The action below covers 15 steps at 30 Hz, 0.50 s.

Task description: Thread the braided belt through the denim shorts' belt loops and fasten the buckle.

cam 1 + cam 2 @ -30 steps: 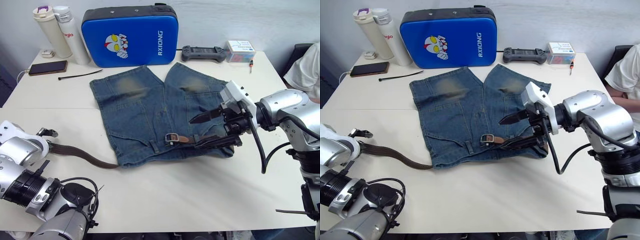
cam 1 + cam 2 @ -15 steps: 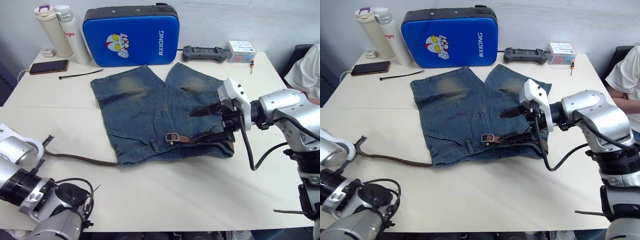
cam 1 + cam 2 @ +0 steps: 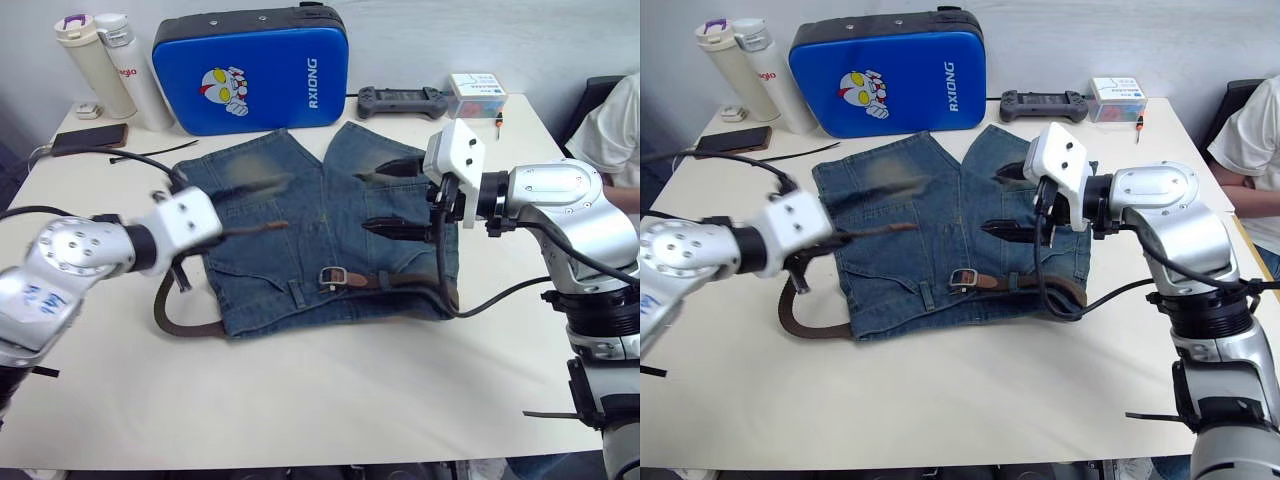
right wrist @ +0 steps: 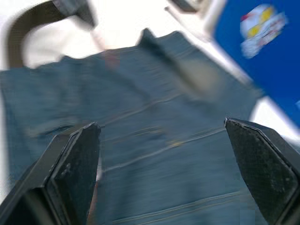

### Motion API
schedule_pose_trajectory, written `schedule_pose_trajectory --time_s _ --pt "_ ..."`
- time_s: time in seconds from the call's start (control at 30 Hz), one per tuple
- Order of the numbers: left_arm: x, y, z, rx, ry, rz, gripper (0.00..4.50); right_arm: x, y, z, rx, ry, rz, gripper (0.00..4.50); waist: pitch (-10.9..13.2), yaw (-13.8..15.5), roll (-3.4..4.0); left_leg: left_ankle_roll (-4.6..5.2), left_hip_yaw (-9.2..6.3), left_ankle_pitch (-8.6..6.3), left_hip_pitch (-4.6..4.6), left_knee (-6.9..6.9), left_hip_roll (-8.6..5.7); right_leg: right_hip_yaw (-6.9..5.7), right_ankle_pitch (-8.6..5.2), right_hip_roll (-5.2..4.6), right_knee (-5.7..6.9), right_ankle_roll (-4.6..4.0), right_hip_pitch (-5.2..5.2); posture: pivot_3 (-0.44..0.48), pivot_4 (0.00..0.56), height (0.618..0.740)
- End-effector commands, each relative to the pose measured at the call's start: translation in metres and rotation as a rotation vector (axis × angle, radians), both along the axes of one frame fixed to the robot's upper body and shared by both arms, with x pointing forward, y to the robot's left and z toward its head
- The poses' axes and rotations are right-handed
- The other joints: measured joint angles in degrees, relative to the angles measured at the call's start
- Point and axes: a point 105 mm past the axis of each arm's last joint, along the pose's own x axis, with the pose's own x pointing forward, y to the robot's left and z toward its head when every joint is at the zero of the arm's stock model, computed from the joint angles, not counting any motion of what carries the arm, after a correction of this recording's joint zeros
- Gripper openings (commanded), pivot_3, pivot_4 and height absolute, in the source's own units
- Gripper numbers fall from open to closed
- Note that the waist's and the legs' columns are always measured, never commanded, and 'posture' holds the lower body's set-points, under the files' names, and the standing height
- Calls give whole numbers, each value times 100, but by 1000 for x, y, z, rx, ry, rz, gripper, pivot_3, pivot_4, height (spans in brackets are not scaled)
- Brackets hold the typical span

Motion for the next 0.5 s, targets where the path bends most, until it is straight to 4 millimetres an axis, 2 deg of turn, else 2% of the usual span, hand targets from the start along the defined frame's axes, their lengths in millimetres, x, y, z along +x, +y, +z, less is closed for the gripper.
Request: schedule_pose_trajectory --time_s 0.03,0.13,0.27,0.47,0.5 --pt "8 -10 17 85 -109 -126 102 -10 13 5 -78 -185 46 4500 0 -17 0 1 1 0 -1 0 2 0 0 2 7 -1 -1 0 150 740" --pt "14 -26 18 112 -140 -231 102 -16 27 -5 -133 -265 88 4500 1 -29 -2 14 3 -5 -4 22 2 1 0 1 23 1 3 0 150 740" --pt "22 -34 18 117 -159 -280 102 -22 37 -20 -158 -230 126 4500 1 -44 -2 24 10 -11 -4 38 2 8 2 0 46 7 6 0 150 740" --pt "24 -40 16 126 -168 -321 102 -19 47 -27 -121 -181 111 4500 1 -44 -2 22 7 -10 -3 42 3 6 2 0 50 7 5 0 150 740" --pt "24 -41 16 124 -170 -322 37 -18 50 -29 -113 -169 109 4248 1 -44 -2 22 6 -10 -3 43 3 6 2 0 49 7 6 0 150 740"
